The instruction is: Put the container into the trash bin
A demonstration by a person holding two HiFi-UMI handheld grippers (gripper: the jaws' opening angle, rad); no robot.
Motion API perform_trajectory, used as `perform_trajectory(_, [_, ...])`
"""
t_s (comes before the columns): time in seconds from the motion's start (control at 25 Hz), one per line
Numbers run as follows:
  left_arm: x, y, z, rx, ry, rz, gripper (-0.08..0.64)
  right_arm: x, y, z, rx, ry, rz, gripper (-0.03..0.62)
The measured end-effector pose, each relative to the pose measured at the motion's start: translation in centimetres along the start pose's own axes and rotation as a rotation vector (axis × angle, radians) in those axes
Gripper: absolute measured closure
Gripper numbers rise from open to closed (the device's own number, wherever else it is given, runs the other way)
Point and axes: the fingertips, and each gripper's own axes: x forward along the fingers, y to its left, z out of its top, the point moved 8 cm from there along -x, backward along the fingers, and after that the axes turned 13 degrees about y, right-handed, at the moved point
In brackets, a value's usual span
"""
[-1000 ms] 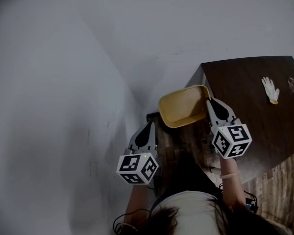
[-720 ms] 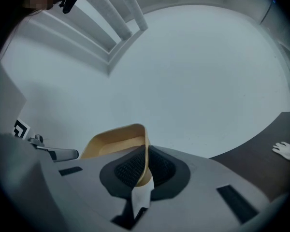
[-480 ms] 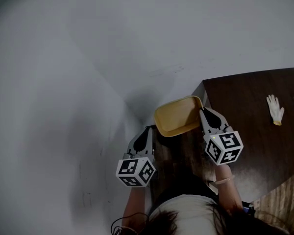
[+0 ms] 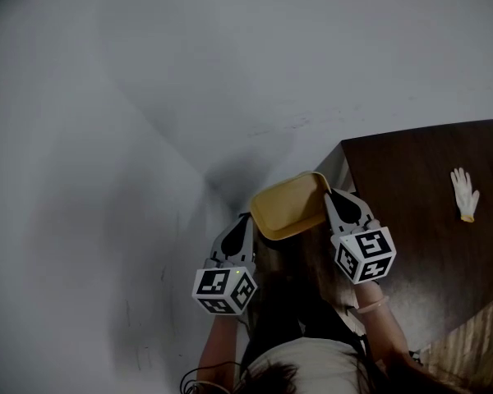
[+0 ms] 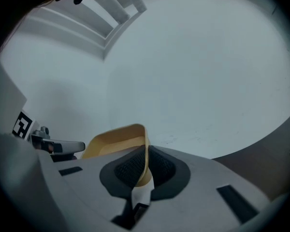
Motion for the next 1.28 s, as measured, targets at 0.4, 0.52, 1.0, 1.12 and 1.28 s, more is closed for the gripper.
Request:
perform_trajectory(0.4, [3.7, 5.0, -2.0, 0.009, 0.035, 0.052, 0.540, 7.4, -0.3, -2.1, -0.095, 0.093, -0.026, 0.571])
perform_trajectory(0.52, [4.9, 6.7, -3.3, 0.008, 0.035, 0.070, 0.540, 9.8, -0.4, -3.3, -0.123, 0.121, -0.043, 0.571])
perform_trajectory(1.0, [11.0, 12.9, -9.6, -0.029, 0.103, 0.073, 0.540, 19.1, -0.7, -9.7, -0.148, 0.234, -0.092, 0.571])
perform_trajectory(1.12, [12.2, 14.0, -11.5, -0.059, 0.118, 0.077, 0.540, 21.2, -0.8, -11.8, -0.182, 0.274, -0.102, 0.569])
perform_trajectory(1.28, [14.1, 15.1, -14.4, -0.107, 0.140, 0.099, 0.540, 23.7, -1.7, -15.1, -0.207, 0.322, -0.122, 0.569])
